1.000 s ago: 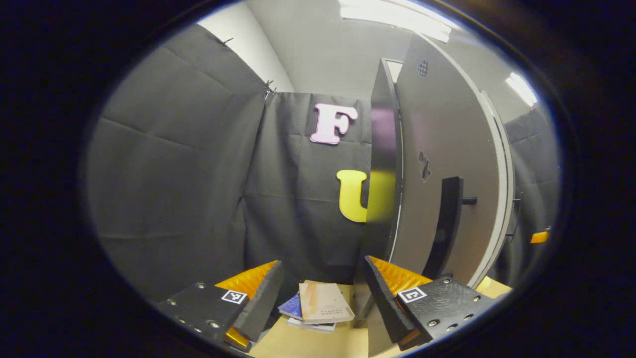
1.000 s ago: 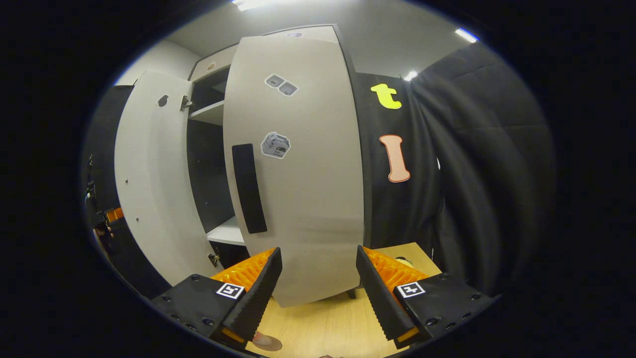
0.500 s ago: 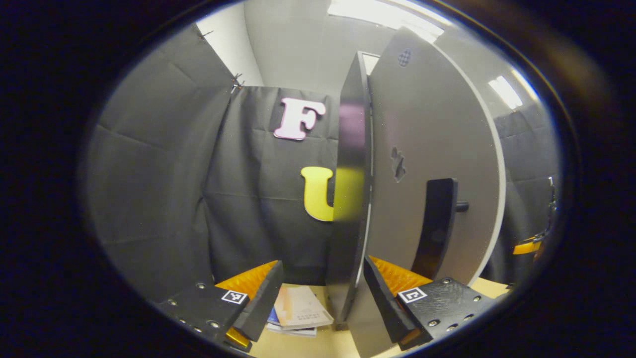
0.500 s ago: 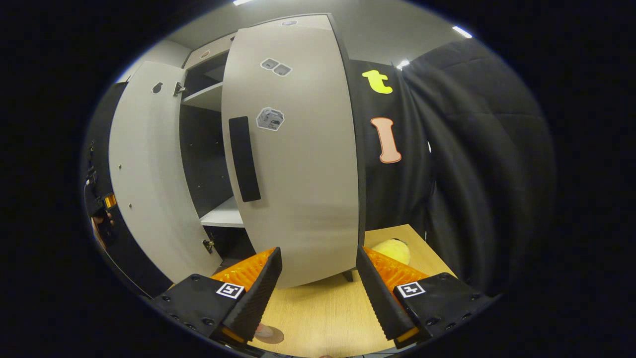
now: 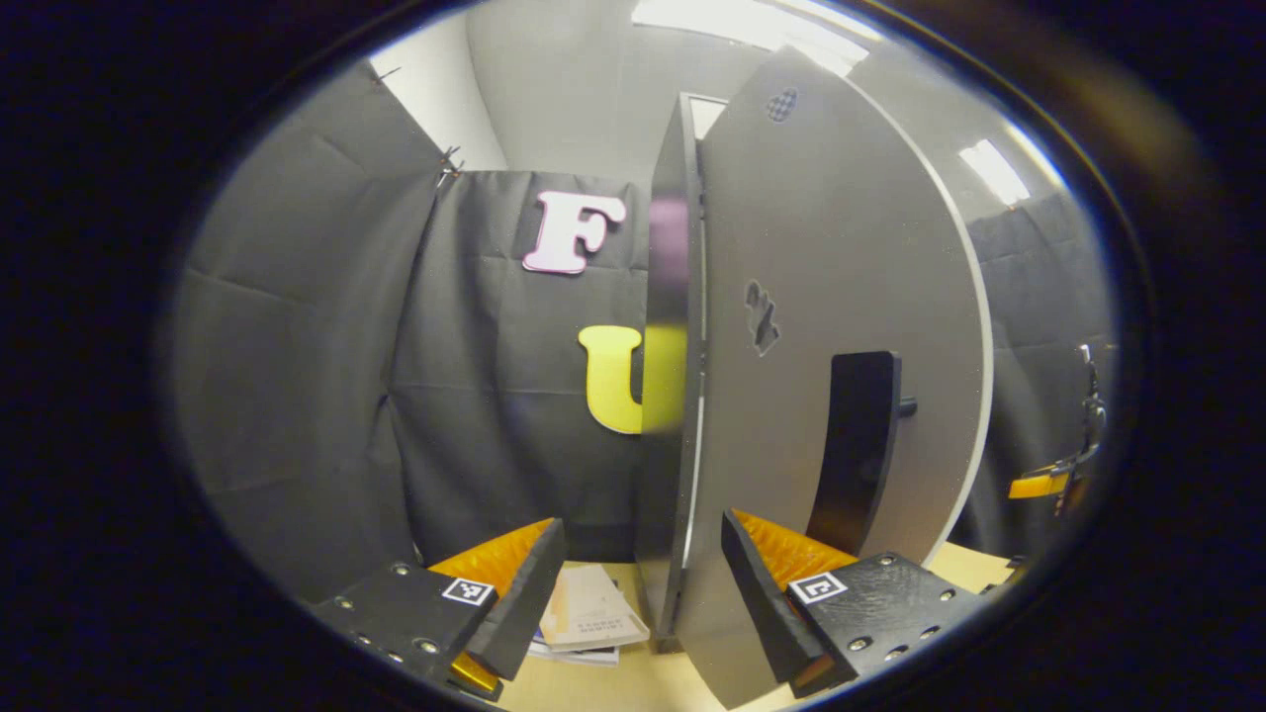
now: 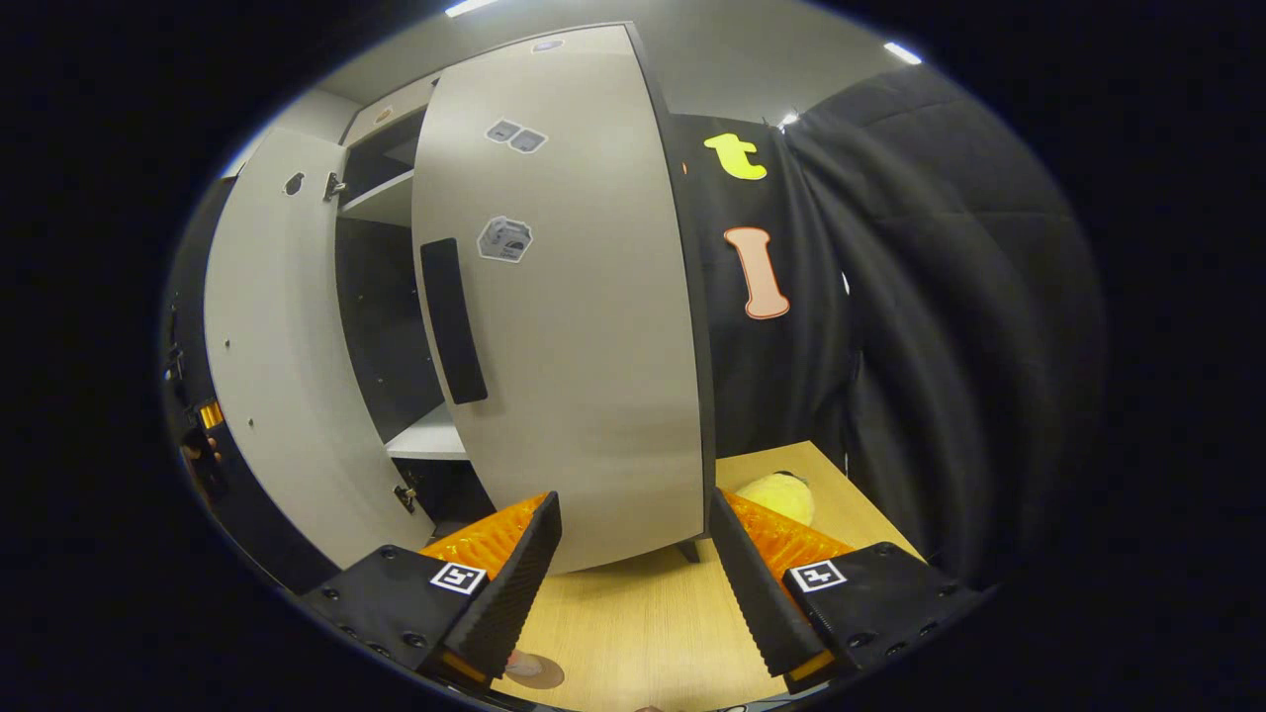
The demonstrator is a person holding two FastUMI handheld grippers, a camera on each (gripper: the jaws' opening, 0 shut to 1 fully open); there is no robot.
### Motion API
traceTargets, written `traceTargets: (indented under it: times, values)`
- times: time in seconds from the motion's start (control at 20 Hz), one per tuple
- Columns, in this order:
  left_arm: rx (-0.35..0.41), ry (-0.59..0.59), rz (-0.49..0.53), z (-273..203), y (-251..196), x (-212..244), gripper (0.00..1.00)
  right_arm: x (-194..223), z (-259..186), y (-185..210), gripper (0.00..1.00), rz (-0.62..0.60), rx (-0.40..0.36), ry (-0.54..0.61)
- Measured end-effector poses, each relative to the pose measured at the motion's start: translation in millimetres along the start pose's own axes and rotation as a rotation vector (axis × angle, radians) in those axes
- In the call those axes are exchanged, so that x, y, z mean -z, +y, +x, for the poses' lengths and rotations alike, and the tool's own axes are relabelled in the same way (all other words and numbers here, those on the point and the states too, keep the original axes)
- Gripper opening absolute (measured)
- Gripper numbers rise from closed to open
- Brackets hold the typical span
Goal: Grasp the bottle in the cabinet with the left hand and place it on the coaster, then close the right door with the right hand and the left door with the left hand.
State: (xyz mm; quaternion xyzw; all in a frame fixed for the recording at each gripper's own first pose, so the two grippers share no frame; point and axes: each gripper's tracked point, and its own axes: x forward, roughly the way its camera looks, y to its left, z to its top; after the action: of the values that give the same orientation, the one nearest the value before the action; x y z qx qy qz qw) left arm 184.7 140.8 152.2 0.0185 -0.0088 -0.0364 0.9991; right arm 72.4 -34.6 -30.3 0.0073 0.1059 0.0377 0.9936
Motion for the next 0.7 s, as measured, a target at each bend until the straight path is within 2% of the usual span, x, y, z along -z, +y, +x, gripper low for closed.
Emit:
traceTargets:
  times: [0.1,0.25,0.3,0.35,0.4,0.5,0.55,0.6,0.65,0.7]
  values:
    - [-0.002,-0.004,0.048,0.1,-18.2,-2.7,0.92,1.6,3.1,-9.5,0.92,0.002,-0.002,0.01]
    - [-0.041,0.003,0.036,4.2,-35.0,-1.0,0.92,2.3,2.8,-27.8,0.92,0.023,0.007,0.014]
    - [-0.061,0.002,0.031,2.1,-37.9,0.7,0.99,3.6,2.5,-33.9,0.92,0.032,0.012,0.014]
    - [-0.083,0.0,0.044,1.3,-40.7,-0.7,0.99,4.2,2.1,-41.2,0.96,0.04,0.02,0.018]
    - [-0.102,-0.001,0.06,-0.1,-43.8,-2.5,0.92,5.9,2.1,-48.3,0.92,0.049,0.026,0.021]
    - [-0.124,0.002,0.061,-0.4,-54.0,-0.3,0.92,6.8,2.4,-59.7,0.96,0.068,0.032,0.022]
    - [-0.127,0.005,0.047,2.0,-60.3,0.8,0.99,6.1,3.1,-62.8,0.96,0.078,0.032,0.023]
    - [-0.127,0.007,0.033,3.8,-67.9,3.5,0.99,6.5,3.8,-65.1,0.96,0.084,0.03,0.024]
    - [-0.126,0.014,0.026,6.9,-76.6,4.3,0.92,5.7,3.8,-67.8,0.96,0.085,0.029,0.023]
    - [-0.12,0.021,0.028,10.8,-84.4,6.5,0.93,4.0,4.2,-70.4,0.96,0.083,0.028,0.018]
